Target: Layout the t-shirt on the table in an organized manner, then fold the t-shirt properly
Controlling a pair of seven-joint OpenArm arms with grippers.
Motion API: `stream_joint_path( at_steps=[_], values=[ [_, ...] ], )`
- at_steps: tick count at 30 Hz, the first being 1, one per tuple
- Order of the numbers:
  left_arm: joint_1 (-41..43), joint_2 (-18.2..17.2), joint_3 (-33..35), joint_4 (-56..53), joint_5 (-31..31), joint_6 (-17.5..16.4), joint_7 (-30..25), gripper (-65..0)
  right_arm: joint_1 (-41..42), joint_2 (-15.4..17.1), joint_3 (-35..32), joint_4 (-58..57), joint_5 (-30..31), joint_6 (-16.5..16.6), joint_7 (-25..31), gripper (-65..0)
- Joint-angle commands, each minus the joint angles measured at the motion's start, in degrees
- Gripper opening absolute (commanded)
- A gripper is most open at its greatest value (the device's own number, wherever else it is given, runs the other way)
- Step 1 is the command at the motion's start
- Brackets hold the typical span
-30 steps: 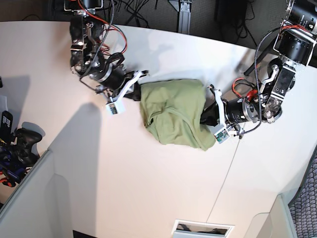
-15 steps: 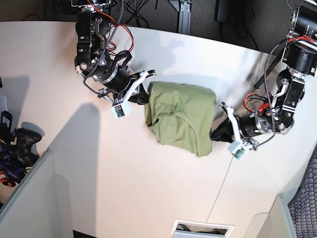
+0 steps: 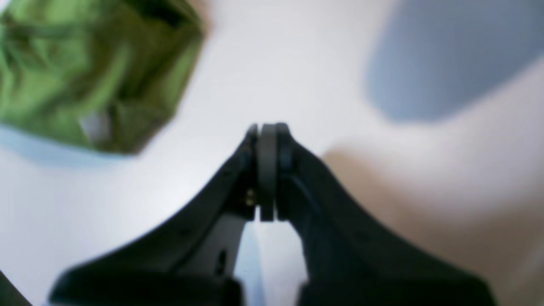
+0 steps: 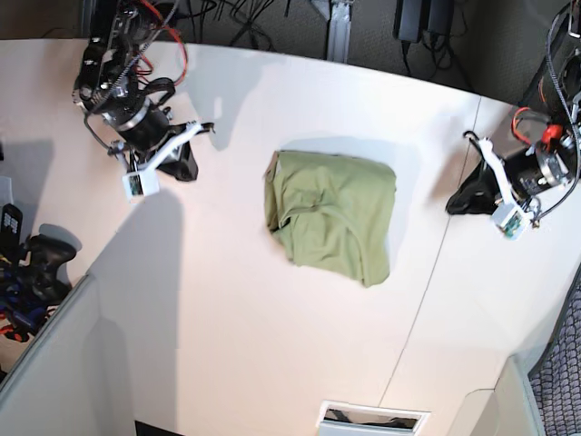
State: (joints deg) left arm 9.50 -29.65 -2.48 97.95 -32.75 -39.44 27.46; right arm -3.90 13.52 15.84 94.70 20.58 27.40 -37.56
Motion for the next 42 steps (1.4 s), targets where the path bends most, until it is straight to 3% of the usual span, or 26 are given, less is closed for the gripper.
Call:
stream_joint_path(
  at_steps=[1,7,13,20,23,28,33,37,42],
  values=[
    [1.6,-0.9,-2.0,2.4,-2.1,-0.6,0.0,-63.2,-0.9,1.4,1.1,1.6,2.1,0.1,1.0,-65.0],
    [15.4,-0.8,-9.4,8.8,-5.2,-0.6,3.0,-63.2,-11.7,3.7,4.7,5.5,6.6,0.1,0.1,-65.0],
    [27.8,-0.7,-11.4,11.6,-4.9,-0.6,4.1,-63.2,-21.5,6.2,5.0,10.7,11.4,0.1,-0.1,-65.0],
    [36.9,0.5,-11.4,7.2,3.9,-0.6,4.1,-63.2,-30.3,6.5,3.8,10.8,15.9,0.1,-3.6,-65.0],
    [37.0,0.4,-11.2,0.9,3.8,0.1,4.1,-63.2,-33.8,6.5,2.0,9.9,15.9,0.1,-3.6,-65.0],
    [35.4,0.2,-6.2,-12.5,3.9,8.5,6.2,-63.2,-36.9,6.4,-2.8,4.1,12.0,0.1,-3.6,-65.0],
    [26.9,0.5,3.9,-29.6,3.3,8.9,6.4,-63.2,-35.3,6.3,-9.6,-8.5,4.7,-0.1,0.1,-65.0],
    [18.1,4.2,12.3,-41.6,4.2,9.0,5.3,-63.3,-30.0,6.3,-14.3,-20.3,0.0,-0.2,1.2,-65.0],
    [7.0,11.9,20.7,-55.4,9.9,16.6,4.9,-63.3,-21.0,6.3,-15.6,-34.0,-3.3,-0.6,2.5,-65.0]
  ],
)
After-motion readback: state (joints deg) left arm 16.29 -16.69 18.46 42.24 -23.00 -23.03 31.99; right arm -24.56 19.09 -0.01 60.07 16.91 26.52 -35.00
